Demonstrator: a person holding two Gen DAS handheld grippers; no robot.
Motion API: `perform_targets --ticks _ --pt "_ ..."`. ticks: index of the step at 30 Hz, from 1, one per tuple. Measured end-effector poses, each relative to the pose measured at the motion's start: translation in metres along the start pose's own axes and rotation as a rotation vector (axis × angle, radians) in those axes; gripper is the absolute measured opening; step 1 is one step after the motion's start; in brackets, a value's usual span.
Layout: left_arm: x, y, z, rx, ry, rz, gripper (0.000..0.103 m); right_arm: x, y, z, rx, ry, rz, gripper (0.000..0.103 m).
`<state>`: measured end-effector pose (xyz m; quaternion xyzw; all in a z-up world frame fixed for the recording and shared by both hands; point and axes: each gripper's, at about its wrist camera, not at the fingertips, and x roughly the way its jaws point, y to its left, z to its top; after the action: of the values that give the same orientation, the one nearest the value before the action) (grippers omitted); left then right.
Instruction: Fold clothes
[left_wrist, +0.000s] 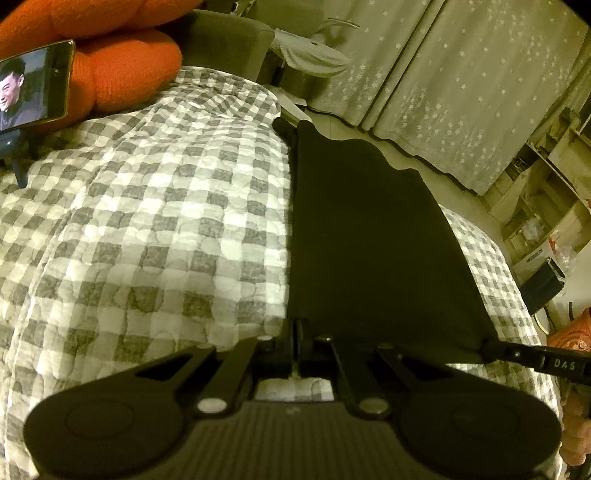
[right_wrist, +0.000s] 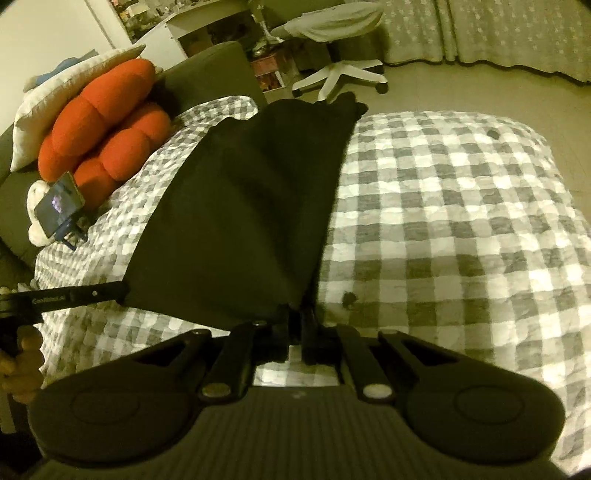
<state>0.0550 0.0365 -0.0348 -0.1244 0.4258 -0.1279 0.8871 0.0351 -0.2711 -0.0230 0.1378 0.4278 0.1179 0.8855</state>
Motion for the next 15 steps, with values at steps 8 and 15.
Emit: perform_targets --ticks 8,15 --pt "-0.006 -0.001 0.001 0.045 -0.011 0.032 0.008 -0.001 0.001 -0.001 -0.038 -0.001 -0.061 0.011" --pt "-0.020 0.001 0.008 0.057 -0.074 0.057 0.008 -0.007 0.000 0.000 -0.042 -0.045 -0.153 0.013"
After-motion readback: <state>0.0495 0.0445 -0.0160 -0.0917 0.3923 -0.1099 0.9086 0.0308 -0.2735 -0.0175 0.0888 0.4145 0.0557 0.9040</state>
